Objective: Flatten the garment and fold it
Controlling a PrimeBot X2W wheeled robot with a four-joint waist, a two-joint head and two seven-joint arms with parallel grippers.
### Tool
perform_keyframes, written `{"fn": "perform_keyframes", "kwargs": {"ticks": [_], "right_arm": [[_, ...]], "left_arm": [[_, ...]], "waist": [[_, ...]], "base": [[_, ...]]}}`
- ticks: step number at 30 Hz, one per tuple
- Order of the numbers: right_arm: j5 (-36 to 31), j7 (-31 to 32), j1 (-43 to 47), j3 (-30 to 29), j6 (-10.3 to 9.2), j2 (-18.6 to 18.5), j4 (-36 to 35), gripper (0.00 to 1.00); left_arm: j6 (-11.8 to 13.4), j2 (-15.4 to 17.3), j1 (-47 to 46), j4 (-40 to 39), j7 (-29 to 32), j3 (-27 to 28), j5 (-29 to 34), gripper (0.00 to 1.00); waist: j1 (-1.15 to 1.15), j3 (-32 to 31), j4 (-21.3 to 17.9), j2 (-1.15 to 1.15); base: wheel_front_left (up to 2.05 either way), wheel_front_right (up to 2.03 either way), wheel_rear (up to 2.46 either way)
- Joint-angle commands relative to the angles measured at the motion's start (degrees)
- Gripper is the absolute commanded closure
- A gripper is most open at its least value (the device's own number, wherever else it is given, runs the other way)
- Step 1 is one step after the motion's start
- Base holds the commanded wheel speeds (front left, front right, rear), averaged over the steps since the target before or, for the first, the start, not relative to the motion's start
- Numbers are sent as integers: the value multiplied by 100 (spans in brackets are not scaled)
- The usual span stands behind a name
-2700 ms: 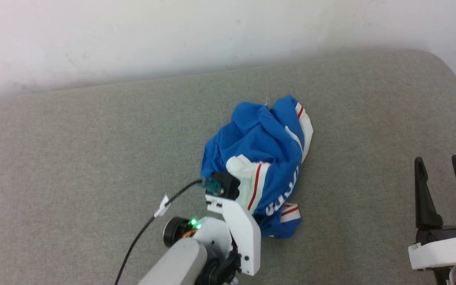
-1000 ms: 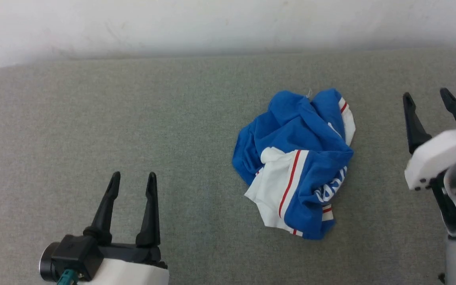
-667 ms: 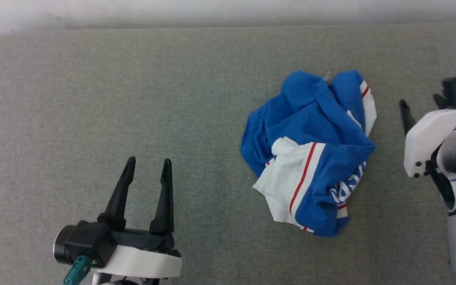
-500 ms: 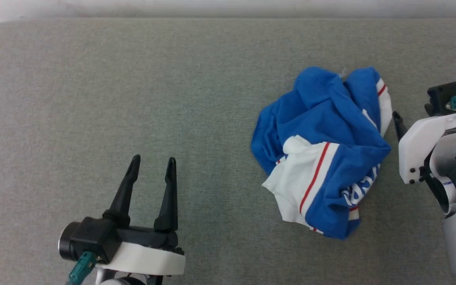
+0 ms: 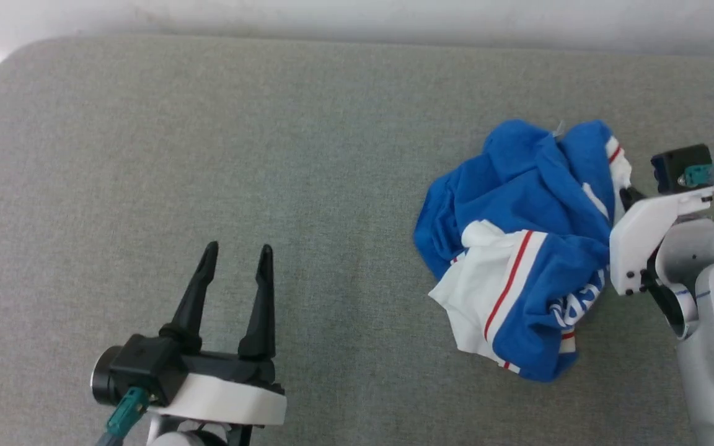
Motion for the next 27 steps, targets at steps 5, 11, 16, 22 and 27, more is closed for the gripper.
{"fn": "perform_keyframes", "kwargs": {"ticks": [5,11,16,22,27], "right_arm": [[125,-143,-265,-83,-6,-42,-497,100],[394,75,-91,-578,-6,-209,-1598,100],[456,460,945,-1697,-6,-191,-2667,100],[454,697,3024,-2970,-6,506,-3460,100],[486,338,3958,-3078,-6,779,-3119,100]], "left_arm": [[61,99,219,-22,-20,78,-90,0],[137,177,409,-117,48,142,-146,0],[180,231,563,-194,93,153,-173,0],[208,316,755,-236,146,165,-209,0],[240,388,873,-253,209,184,-231,0]], "waist": [[0,-463,-304,0],[0,-821,-549,0],[0,-952,-630,0],[0,-1016,-649,0],[0,-1094,-745,0]], "base": [[0,0,0],[0,0,0],[0,0,0],[0,0,0],[0,0,0]]}}
